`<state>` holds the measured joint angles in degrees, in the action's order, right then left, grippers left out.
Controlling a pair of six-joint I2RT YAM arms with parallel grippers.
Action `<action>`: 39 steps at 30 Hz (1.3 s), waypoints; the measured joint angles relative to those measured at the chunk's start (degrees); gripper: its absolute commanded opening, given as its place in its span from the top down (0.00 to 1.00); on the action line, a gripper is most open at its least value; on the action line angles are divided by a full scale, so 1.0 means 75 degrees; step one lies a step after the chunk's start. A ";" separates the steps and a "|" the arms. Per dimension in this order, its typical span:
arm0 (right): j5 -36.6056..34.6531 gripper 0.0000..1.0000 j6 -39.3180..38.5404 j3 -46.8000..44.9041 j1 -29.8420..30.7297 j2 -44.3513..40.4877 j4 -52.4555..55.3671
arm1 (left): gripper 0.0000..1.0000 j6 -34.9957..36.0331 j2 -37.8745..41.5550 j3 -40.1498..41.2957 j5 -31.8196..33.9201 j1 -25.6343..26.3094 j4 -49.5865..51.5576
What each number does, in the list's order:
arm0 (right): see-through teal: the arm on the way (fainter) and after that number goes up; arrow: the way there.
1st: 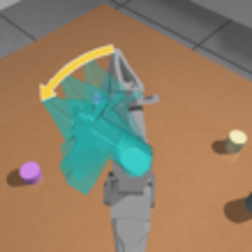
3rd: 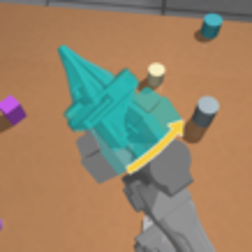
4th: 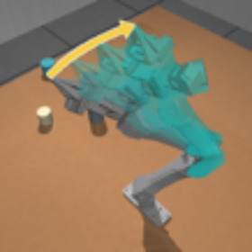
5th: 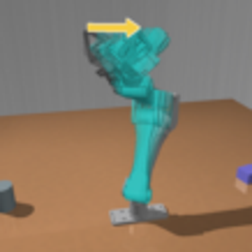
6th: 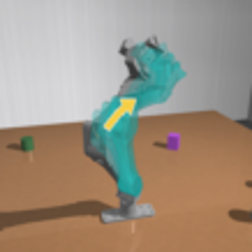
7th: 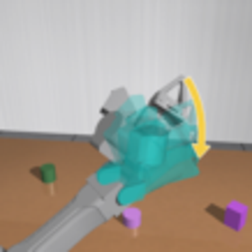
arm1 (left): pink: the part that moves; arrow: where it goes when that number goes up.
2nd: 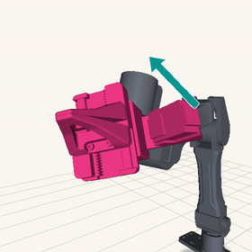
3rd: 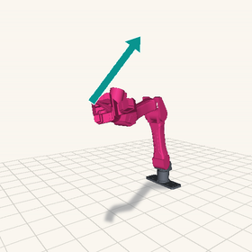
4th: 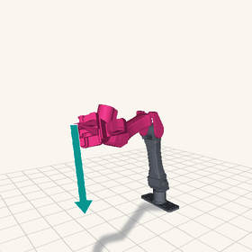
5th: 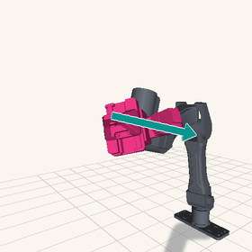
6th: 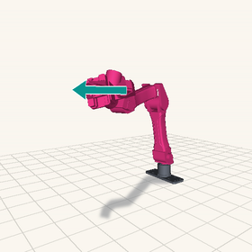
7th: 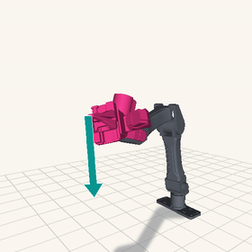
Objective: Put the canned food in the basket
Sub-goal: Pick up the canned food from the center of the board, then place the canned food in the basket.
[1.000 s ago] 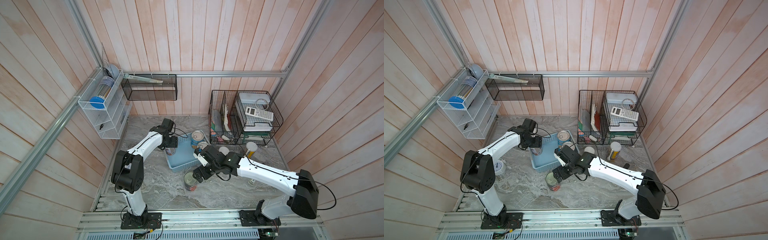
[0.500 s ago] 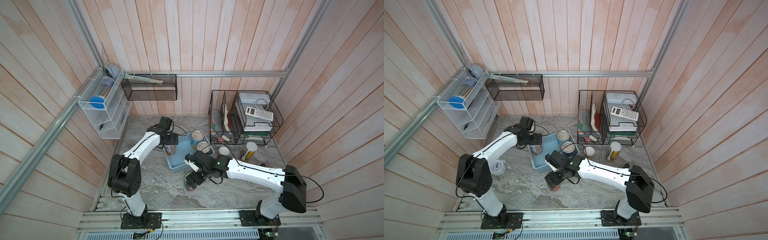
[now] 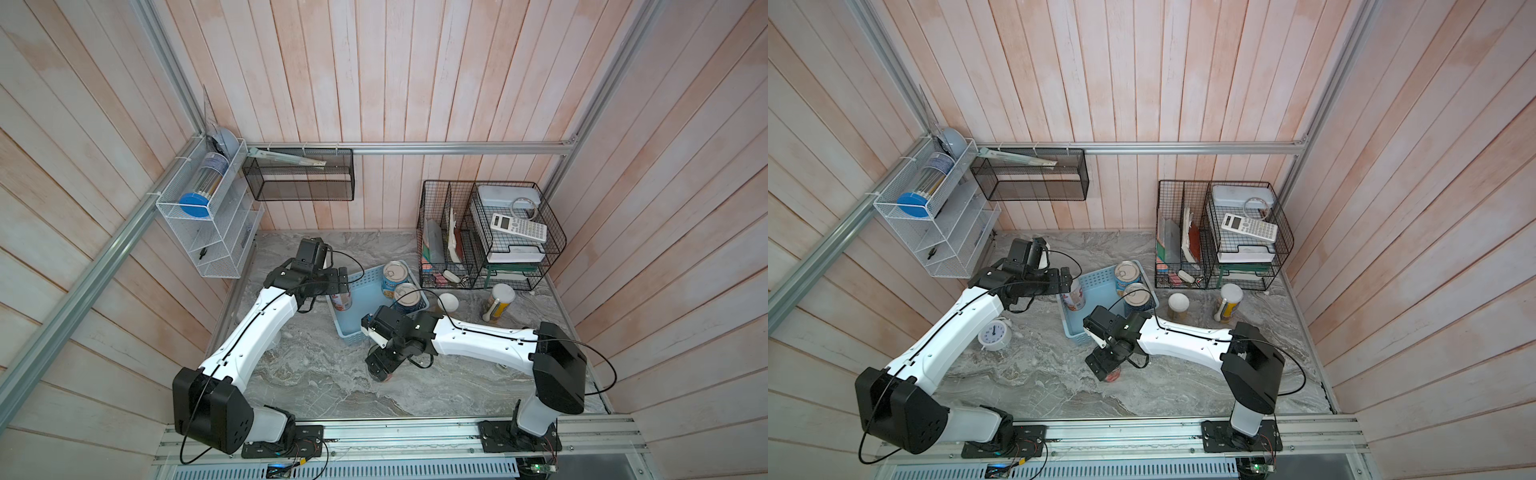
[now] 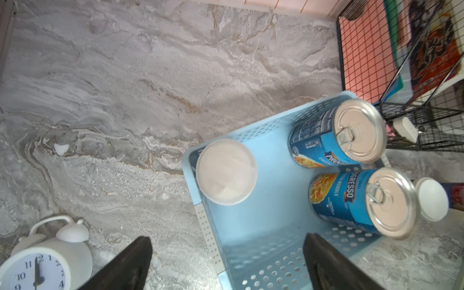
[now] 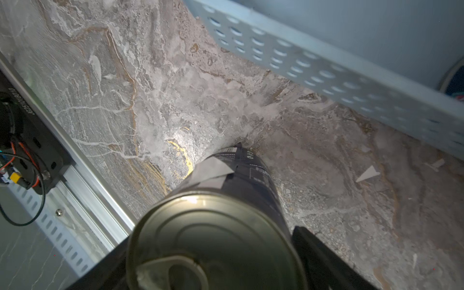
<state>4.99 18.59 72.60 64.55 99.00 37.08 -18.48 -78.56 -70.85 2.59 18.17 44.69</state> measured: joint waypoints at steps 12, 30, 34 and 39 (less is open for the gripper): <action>-0.0268 0.47 -0.0376 0.0632 0.0032 0.0201 0.0866 | 0.00 -0.0052 0.0848 0.1157 0.0251 0.0000 0.0096; -0.1192 0.45 -0.1597 0.5511 -0.0603 0.1294 0.2451 | 0.00 -0.0632 0.1976 0.1833 0.0717 0.0000 0.0277; -0.1265 0.44 -0.1923 0.7058 -0.0933 0.2518 0.2804 | 0.00 -0.0711 0.1953 0.1836 0.0717 0.0000 0.0277; -0.1093 0.44 -0.2124 0.8049 -0.1081 0.3555 0.2932 | 0.00 -0.0749 0.1953 0.1880 0.0714 0.0000 0.0271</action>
<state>-3.20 2.66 132.97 56.45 125.67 59.07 -24.10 -63.92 -56.75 7.94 18.17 46.72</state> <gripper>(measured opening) 0.809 0.999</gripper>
